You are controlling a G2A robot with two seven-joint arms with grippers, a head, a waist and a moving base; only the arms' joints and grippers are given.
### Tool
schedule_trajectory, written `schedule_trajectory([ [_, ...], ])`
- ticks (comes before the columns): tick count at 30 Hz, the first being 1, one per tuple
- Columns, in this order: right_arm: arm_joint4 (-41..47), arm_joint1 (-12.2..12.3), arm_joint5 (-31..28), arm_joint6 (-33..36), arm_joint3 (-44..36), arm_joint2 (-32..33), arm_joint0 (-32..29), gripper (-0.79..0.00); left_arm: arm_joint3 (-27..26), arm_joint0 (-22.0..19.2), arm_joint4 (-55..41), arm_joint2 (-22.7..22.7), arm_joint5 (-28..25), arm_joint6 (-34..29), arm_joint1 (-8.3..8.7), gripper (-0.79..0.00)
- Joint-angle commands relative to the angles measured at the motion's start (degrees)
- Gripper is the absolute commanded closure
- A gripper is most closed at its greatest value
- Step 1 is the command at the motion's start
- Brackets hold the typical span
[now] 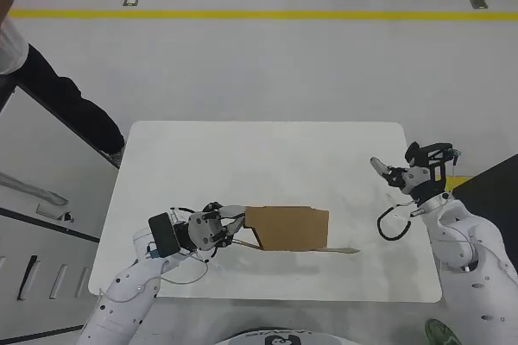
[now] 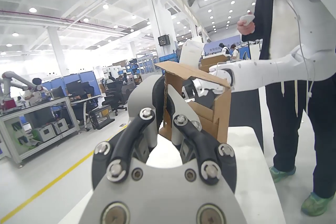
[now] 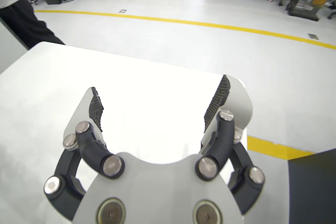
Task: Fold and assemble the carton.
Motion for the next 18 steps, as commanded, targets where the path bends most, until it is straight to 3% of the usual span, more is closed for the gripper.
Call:
schedule_trajectory([
  [1,5.61,0.29,-3.31,5.20,0.24,1.00,0.61,-0.785,1.06,-0.79,1.61,0.61,1.77,1.46,0.11,0.000],
  [6,16.76,0.93,-6.47,14.79,1.23,2.73,2.52,-0.785,3.93,-3.40,6.20,1.97,5.87,3.56,0.41,0.000],
  [16,17.29,0.97,-6.40,15.34,1.32,2.74,2.56,-0.785,5.59,-4.08,6.18,2.63,6.59,3.04,0.39,0.000],
  [18,22.47,0.97,-6.88,18.21,2.87,1.26,2.58,-0.785,5.75,-3.88,6.63,3.10,7.96,2.11,0.44,0.000],
])
